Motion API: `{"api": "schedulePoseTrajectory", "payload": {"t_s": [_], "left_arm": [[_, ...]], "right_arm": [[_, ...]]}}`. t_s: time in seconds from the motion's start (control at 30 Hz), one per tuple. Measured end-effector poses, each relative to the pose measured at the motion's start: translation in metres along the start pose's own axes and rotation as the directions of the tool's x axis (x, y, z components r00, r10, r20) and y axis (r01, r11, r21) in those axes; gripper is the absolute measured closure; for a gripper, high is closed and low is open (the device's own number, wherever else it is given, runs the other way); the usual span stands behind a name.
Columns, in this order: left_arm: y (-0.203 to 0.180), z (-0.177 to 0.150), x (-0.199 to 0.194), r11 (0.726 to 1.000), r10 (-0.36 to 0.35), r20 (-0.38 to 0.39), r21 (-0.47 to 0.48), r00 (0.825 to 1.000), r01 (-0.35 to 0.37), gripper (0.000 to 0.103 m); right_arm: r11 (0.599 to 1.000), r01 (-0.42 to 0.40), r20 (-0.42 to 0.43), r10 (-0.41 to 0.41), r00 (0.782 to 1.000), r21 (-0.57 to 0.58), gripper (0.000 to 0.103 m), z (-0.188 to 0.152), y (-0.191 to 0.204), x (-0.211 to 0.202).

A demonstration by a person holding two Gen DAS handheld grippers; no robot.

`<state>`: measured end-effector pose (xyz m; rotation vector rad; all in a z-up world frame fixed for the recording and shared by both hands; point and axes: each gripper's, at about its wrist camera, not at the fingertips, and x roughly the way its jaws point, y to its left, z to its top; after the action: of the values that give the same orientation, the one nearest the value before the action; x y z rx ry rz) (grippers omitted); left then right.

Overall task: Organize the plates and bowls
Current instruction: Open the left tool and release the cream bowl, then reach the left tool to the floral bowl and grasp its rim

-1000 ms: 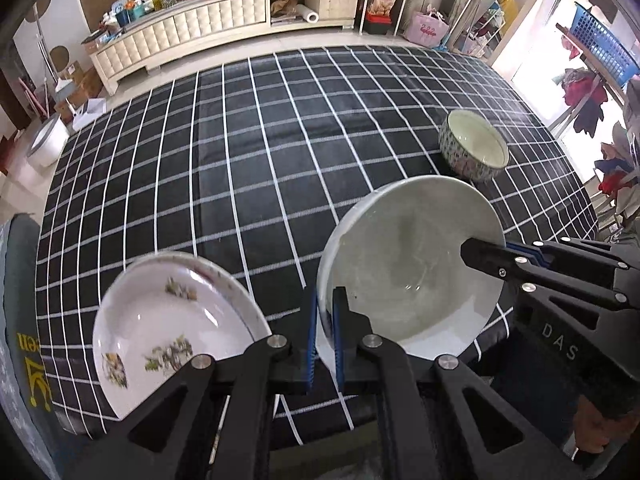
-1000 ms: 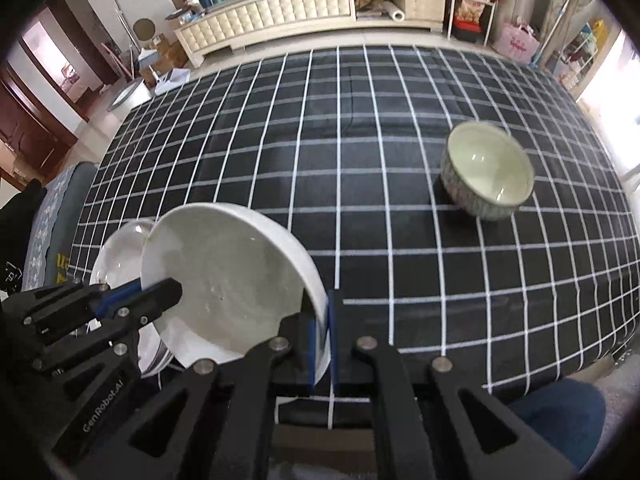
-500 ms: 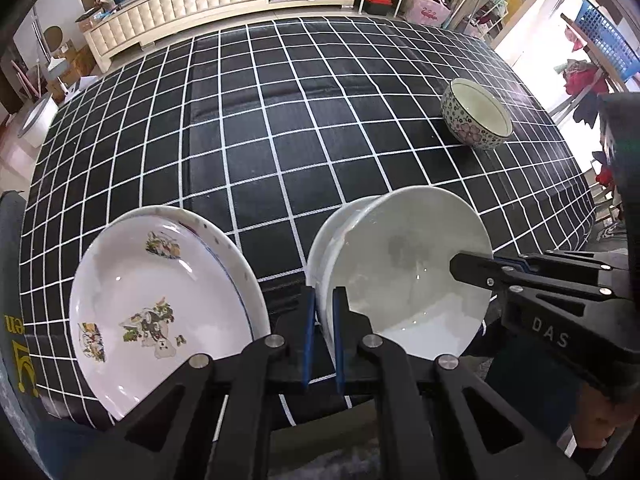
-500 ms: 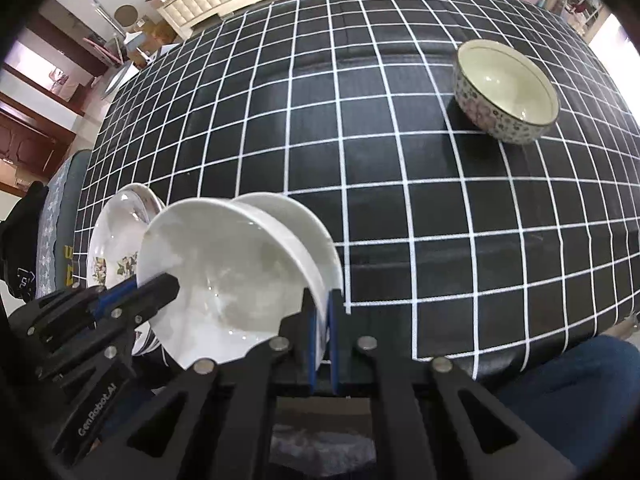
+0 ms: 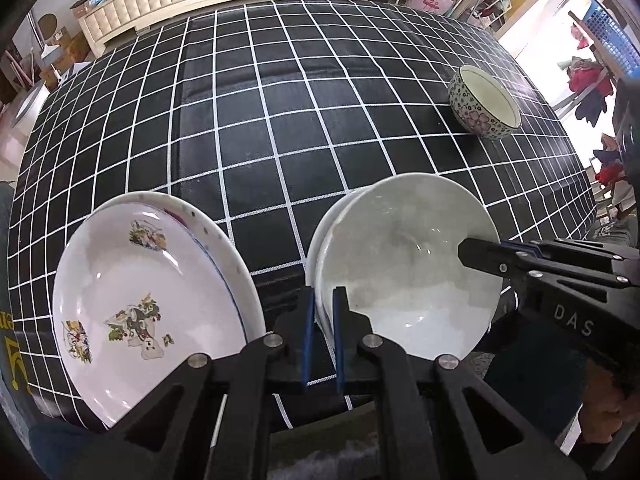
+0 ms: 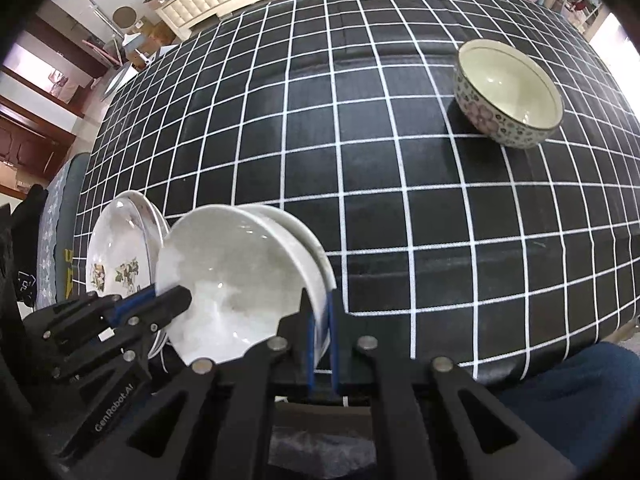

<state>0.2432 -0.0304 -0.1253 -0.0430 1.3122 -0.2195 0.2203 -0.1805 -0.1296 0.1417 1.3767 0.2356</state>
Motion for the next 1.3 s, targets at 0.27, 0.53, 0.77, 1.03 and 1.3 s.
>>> {"api": "schedulePoseTrajectory", "payload": {"t_s": [0.27,0.53,0.77,1.03,1.3], "left_arm": [[0.005,-0.001,-0.015,1.0,-0.004,0.046,-0.003,0.999,0.004,0.082],[-0.003,0.002,-0.041,1.0,-0.01,0.12,0.013,0.993,0.008,0.074],[-0.018,0.013,-0.076,0.999,-0.014,0.233,0.036,0.972,0.006,0.064],[-0.047,0.037,-0.095,0.997,-0.032,0.292,0.08,0.956,0.009,0.056],[-0.083,0.069,-0.093,0.992,-0.045,0.279,0.122,0.959,0.011,0.056]], "right_arm": [[0.997,0.07,0.038,-0.068,0.997,-0.038,0.092,0.0,0.008,-0.006],[0.996,0.084,0.168,-0.081,0.982,-0.014,0.091,-0.001,0.004,-0.041],[0.997,0.076,0.301,-0.076,0.95,0.012,0.056,0.002,-0.012,-0.085],[0.996,0.077,0.384,-0.088,0.919,0.043,0.05,0.008,-0.036,-0.121],[0.99,0.116,0.374,-0.138,0.917,0.082,0.044,0.025,-0.066,-0.129]]}}
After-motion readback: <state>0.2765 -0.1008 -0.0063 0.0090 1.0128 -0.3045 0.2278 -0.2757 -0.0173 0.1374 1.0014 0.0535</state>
